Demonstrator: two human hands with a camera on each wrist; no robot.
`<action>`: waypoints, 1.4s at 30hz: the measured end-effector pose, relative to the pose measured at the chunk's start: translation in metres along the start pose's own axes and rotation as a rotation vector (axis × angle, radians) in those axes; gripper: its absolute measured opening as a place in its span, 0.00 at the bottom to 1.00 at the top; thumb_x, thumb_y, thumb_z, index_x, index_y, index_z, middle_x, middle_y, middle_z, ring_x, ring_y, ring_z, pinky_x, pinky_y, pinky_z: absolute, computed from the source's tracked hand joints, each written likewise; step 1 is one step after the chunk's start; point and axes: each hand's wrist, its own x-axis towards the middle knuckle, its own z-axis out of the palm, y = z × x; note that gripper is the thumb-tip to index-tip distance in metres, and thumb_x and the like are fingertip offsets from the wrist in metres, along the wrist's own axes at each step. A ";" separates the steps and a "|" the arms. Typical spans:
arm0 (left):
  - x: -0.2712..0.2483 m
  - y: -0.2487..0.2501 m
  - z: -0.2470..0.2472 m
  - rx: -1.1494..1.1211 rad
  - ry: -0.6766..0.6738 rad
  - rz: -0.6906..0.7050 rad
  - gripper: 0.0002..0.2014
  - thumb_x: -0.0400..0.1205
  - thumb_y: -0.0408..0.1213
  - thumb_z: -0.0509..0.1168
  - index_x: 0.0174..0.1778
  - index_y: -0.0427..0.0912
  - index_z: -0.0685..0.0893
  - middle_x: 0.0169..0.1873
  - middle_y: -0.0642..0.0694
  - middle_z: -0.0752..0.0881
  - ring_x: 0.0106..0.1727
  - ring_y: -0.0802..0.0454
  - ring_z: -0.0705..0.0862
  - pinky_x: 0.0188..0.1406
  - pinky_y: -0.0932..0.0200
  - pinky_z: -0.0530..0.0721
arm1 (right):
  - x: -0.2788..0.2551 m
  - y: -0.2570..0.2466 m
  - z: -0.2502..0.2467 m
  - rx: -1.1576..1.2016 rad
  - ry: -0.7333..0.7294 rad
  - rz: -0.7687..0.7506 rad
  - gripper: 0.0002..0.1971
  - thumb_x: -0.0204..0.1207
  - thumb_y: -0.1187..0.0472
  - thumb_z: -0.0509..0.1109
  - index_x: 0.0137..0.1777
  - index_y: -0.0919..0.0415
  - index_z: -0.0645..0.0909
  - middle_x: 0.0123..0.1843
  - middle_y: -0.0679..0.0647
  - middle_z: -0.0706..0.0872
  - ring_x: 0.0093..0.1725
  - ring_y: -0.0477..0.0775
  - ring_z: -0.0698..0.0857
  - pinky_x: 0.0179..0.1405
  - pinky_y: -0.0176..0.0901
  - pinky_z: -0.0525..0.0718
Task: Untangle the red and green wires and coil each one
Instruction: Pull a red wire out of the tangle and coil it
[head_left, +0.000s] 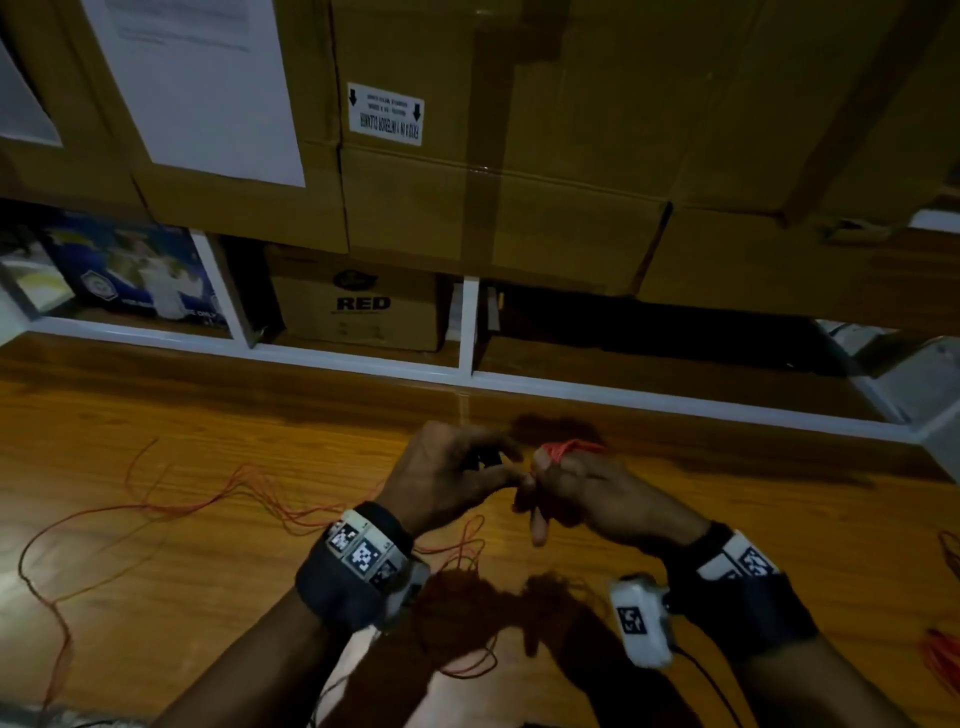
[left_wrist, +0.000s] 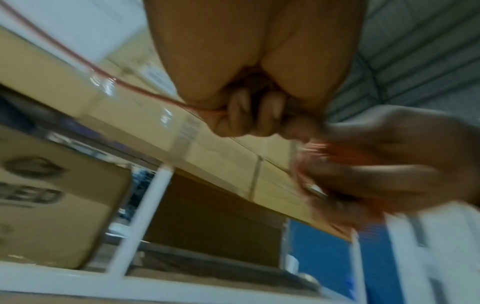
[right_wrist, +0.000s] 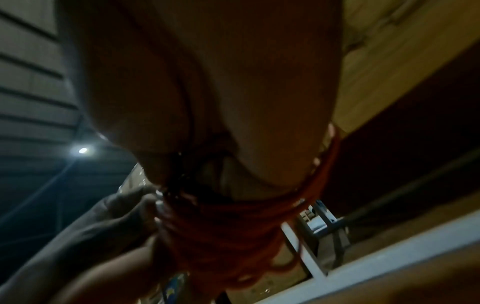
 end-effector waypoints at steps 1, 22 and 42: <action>-0.001 0.000 -0.007 -0.066 -0.014 -0.027 0.16 0.75 0.55 0.76 0.56 0.53 0.92 0.39 0.54 0.92 0.37 0.54 0.90 0.34 0.45 0.90 | -0.004 0.000 0.002 0.151 -0.072 0.017 0.40 0.90 0.36 0.46 0.47 0.70 0.89 0.40 0.54 0.92 0.49 0.62 0.88 0.48 0.57 0.79; -0.011 0.019 0.035 -0.933 0.058 -0.141 0.11 0.85 0.42 0.67 0.45 0.39 0.90 0.27 0.43 0.75 0.24 0.51 0.64 0.25 0.57 0.63 | -0.016 -0.038 0.003 1.515 -0.245 -0.279 0.22 0.93 0.50 0.53 0.57 0.68 0.80 0.43 0.65 0.86 0.67 0.65 0.80 0.78 0.52 0.76; -0.030 0.009 -0.013 -0.052 -0.055 -0.062 0.10 0.79 0.53 0.73 0.49 0.53 0.93 0.40 0.57 0.93 0.41 0.56 0.91 0.37 0.46 0.92 | -0.015 -0.014 0.029 0.127 -0.119 0.120 0.33 0.88 0.35 0.47 0.42 0.55 0.86 0.37 0.52 0.91 0.32 0.43 0.81 0.43 0.44 0.74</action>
